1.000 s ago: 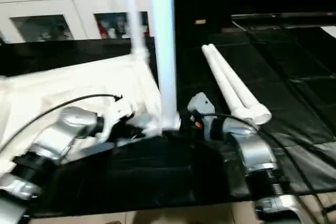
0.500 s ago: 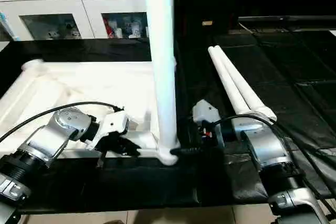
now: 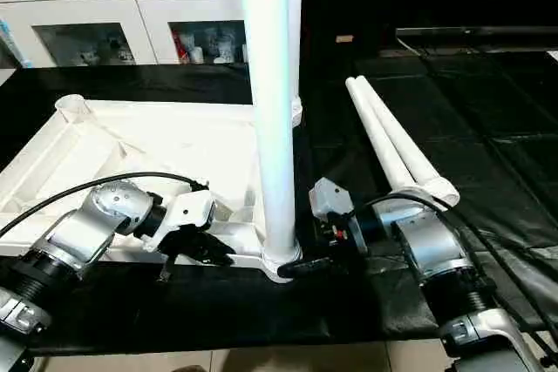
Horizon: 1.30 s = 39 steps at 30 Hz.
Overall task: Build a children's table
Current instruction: Rotate leg to tighten
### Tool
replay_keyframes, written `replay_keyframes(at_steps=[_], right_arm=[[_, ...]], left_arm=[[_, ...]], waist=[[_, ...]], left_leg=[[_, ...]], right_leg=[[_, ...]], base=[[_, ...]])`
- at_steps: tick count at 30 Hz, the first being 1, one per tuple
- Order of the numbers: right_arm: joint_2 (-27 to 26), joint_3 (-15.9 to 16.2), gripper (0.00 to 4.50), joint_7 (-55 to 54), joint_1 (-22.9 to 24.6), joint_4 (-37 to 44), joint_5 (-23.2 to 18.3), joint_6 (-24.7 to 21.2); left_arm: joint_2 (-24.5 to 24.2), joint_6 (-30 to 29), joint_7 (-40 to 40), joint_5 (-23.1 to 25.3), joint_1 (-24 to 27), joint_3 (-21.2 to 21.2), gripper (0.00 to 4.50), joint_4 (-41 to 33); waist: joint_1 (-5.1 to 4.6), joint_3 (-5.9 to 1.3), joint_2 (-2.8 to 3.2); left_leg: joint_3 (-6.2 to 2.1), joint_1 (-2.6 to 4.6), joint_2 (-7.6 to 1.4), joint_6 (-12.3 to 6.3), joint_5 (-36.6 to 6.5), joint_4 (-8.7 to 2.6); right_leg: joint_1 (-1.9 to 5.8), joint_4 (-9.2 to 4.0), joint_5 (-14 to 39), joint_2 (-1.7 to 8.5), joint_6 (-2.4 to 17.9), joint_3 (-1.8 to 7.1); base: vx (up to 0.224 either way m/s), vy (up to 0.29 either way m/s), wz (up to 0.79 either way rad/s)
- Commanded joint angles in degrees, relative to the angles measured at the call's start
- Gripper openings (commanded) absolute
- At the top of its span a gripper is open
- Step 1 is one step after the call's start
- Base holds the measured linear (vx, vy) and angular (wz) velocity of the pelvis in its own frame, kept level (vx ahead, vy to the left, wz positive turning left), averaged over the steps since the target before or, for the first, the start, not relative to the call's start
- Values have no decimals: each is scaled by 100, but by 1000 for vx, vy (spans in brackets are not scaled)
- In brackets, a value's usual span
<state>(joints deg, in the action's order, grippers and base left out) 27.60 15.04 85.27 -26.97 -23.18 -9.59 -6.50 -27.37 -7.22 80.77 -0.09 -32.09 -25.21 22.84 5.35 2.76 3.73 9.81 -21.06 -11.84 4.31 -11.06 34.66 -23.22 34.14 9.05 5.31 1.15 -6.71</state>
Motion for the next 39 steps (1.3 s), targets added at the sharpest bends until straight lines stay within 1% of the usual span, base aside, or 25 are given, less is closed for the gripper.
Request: replay_keyframes(at_steps=[1, 5, 6, 9, 14, 15, 16, 17, 19, 20, 21, 22, 23, 24, 25, 26, 27, 28, 29, 30, 31, 32, 34, 36, 39], right_arm=[[-45, 37, 345, 60, -147, 7, -47, 69], [-101, 44, 311, 78, -188, -69, -42, 113], [-111, 43, 300, 77, -188, -76, -50, 117], [-132, 37, 273, 71, -164, -66, -75, 127], [-215, -30, 258, -37, -10, 115, -230, -46], [-309, -71, 255, -345, 46, 166, -198, -252], [-309, -71, 247, -345, 46, 166, -198, -252], [-309, -71, 238, -345, 46, 166, -198, -252], [-661, -145, 229, -1230, 250, 317, -46, -588], [-941, -200, 221, -1816, 344, 375, 55, -767], [-1090, -228, 216, -2109, 390, 404, 103, -846], [-1122, -234, 212, -2171, 400, 410, 113, -862], [-1191, -247, 207, -2330, 398, 396, 158, -899], [-1573, -354, 204, -3209, 320, 224, 372, -1065], [-1590, -360, 202, -3248, 314, 213, 381, -1071], [-1790, -437, 199, -3708, 228, 71, 442, -1161], [-1953, -502, 199, -4076, 160, -27, 474, -1247], [-1953, -502, 198, -4076, 160, -27, 474, -1247], [-2097, -546, 198, -4358, 75, -130, 499, -1260], [-2266, -609, 198, -4659, 4, -179, 542, -1317], [-2266, -609, 198, -4659, 4, -179, 542, -1317], [-2438, -679, 198, -4954, -48, -179, 585, -1397], [-2531, -740, 198, -5088, -66, -165, 569, -1423], [-2600, -879, 268, -5133, -72, -165, 491, -1420], [-2608, -977, 274, -5137, -45, -105, 426, -1452]], left_arm=[[-31, 113, 236, 62, -98, -156, 0, -9], [-41, 156, 244, 69, -119, -153, 0, 43], [-40, 156, 240, 69, -121, -150, 0, 48], [-19, 136, 209, 62, -123, -136, 0, 57], [86, -58, 32, -7, -105, -42, 0, 19], [189, -236, -178, -30, -115, 39, 0, 24], [189, -236, -178, -30, -115, 39, 0, 24], [189, -236, -178, -30, -115, 39, 0, 24], [549, -767, -872, -104, -166, 308, 0, 28], [798, -1102, -1325, -162, -208, 491, 0, 18], [928, -1269, -1555, -194, -230, 585, 0, 11], [955, -1305, -1604, -201, -234, 605, 0, 9], [1009, -1370, -1695, -216, -247, 646, 0, 9], [1309, -1652, -2200, -314, -348, 891, 0, 62], [1322, -1662, -2222, -319, -354, 902, 0, 66], [1497, -1751, -2534, -380, -448, 1071, 0, 163], [1644, -1818, -2825, -424, -542, 1218, 0, 267], [1644, -1818, -2825, -424, -542, 1218, 0, 267], [1777, -1758, -3183, -403, -676, 1341, 0, 464], [1921, -1694, -3515, -358, -793, 1456, 0, 616], [1921, -1694, -3515, -358, -793, 1456, 0, 616], [2058, -1692, -3790, -297, -884, 1549, 0, 695], [2103, -1675, -3844, -226, -903, 1525, 0, 676], [2062, -1592, -3779, -67, -858, 1384, 0, 610], [1987, -1484, -3660, 58, -800, 1237, 0, 571]], waist=[[-8, -428, -85], [-11, -426, -77], [-7, -426, -62], [-6, -425, -66], [-5, -427, -62], [-4, -428, -46], [-17, -414, -57], [-20, -407, -56], [-39, -384, -6], [-40, -370, -3], [-79, -360, -31], [-99, -357, -39], [-109, -349, -59], [-171, -322, -28], [-206, -311, -24], [-275, -324, -34], [-330, -328, -23], [-361, -338, -29], [-373, -343, -68], [-382, -348, -36], [-395, -349, -53], [-394, -361, -42], [-371, -394, -27], [-355, -411, -1], [-351, -434, 5]], left_leg=[[-16, 26, -143, -488, -927, -373], [-17, 26, -139, -482, -952, -375], [-18, 34, -145, -470, -971, -377], [-22, 33, -149, -461, -989, -382], [-17, 37, -147, -456, -974, -380], [-27, 29, -150, -466, -987, -381], [-16, 30, -151, -458, -994, -390], [-26, 38, -148, -422, -1092, -397], [-23, 81, -143, -277, -1255, -407], [-20, 88, -134, -263, -1316, -412], [-38, 78, -114, -172, -1403, -425], [-47, 73, -98, -143, -1467, -432], [-49, 89, -73, -119, -1538, -432], [-42, 99, -54, -114, -1639, -428], [-41, 95, -37, -85, -1663, -418], [-58, 116, -4, -66, -1761, -402], [-66, 107, 20, -79, -1768, -384], [-70, 118, 37, -124, -1774, -368], [-72, 96, 31, -164, -1740, -375], [-74, 97, 35, -204, -1711, -375], [-62, 81, 36, -236, -1670, -373], [-68, 75, 27, -250, -1584, -386], [-85, 64, -15, -279, -1442, -412], [-83, 41, -52, -346, -1303, -430], [-80, 11, -80, -415, -1095, -429]], right_leg=[[341, -377, 1578, 311, 1143, 298], [340, -380, 1578, 307, 1146, 294], [336, -384, 1577, 310, 1152, 296], [341, -376, 1558, 309, 1162, 294], [346, -374, 1541, 310, 1173, 300], [348, -369, 1538, 311, 1172, 296], [344, -386, 1551, 300, 1161, 299], [341, -398, 1703, 309, 1142, 290], [324, -433, 1991, 304, 1045, 300], [310, -469, 2086, 306, 1026, 292], [330, -482, 2300, 315, 955, 271], [353, -496, 2476, 310, 875, 249], [342, -544, 2784, 313, 703, 235], [323, -592, 3007, 301, 595, 231], [308, -604, 3107, 294, 563, 215], [314, -652, 3346, 299, 452, 162], [314, -679, 3428, 289, 371, 133], [301, -718, 3452, 281, 307, 109], [315, -720, 3411, 283, 291, 110], [312, -724, 3364, 280, 286, 96], [308, -733, 3315, 267, 281, 102], [312, -719, 3158, 264, 326, 103], [331, -661, 2771, 277, 451, 135], [350, -589, 2256, 289, 640, 177], [373, -516, 1668, 297, 871, 214]], base=[[0, 0, 0], [0, 0, 0], [0, 0, 0], [0, 0, 0], [0, 0, 0], [0, 0, 0], [0, 0, 0], [0, 0, 0], [0, 0, 0], [0, 0, 0], [0, 0, 0], [0, 0, 0], [0, 0, 0], [0, 0, 0], [0, 0, 0], [0, 0, 0], [0, 0, 0], [0, 0, 0], [0, 0, 0], [0, 0, 0], [0, 0, 0], [0, 0, 0], [0, 0, 0], [0, 0, 0], [0, 0, 0]])
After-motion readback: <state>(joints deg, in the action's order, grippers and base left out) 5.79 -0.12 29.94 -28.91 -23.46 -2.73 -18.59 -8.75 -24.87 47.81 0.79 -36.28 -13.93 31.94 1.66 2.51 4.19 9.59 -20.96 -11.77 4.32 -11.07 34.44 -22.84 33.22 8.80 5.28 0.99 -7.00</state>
